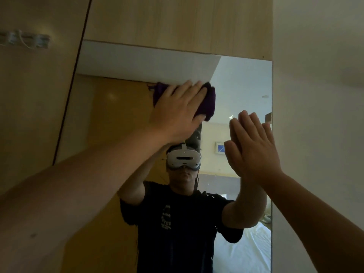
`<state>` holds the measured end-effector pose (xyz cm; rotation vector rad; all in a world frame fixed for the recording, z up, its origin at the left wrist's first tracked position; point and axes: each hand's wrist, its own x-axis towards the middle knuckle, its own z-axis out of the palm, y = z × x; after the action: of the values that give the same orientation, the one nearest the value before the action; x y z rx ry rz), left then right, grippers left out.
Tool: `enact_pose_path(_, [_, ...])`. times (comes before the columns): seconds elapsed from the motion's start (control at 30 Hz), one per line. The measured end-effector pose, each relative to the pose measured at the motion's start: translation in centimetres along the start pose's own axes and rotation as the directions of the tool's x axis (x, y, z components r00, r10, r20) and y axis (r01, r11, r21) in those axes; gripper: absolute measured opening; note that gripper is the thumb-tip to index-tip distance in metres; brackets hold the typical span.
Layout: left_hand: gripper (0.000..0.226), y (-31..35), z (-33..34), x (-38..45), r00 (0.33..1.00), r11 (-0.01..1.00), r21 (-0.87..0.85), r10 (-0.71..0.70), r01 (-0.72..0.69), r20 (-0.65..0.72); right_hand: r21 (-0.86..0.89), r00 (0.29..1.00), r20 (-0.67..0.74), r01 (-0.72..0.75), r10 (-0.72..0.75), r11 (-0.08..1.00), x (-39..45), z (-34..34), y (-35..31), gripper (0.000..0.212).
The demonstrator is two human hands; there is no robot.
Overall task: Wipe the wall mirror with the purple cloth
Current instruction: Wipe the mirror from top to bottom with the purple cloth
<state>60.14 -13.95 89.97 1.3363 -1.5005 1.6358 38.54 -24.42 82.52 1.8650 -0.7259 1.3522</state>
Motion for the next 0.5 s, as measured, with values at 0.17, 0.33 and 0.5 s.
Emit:
enact_pose_path(0.17, [0.072,4.7,1.1,-13.5,0.979,0.986,0.011,0.162,-0.164,0.122,0.063,0.998,-0.051,-0.023,0.026,0.998,0.0,-0.4,-0.7,0.052])
enact_pose_path(0.33, [0.075,7.5,1.6,-20.7,0.953,0.973,-0.023,0.229,-0.229,0.197,0.085,0.999,-0.024,-0.034,0.036,0.996,0.2,-1.3,-0.6,0.048])
enact_pose_path(0.5, [0.069,8.1,1.7,-22.9,0.944,0.962,-0.022,0.27,-0.271,0.19,-0.005,0.993,0.042,-0.109,0.109,0.994,-1.6,-2.0,-0.1,0.056])
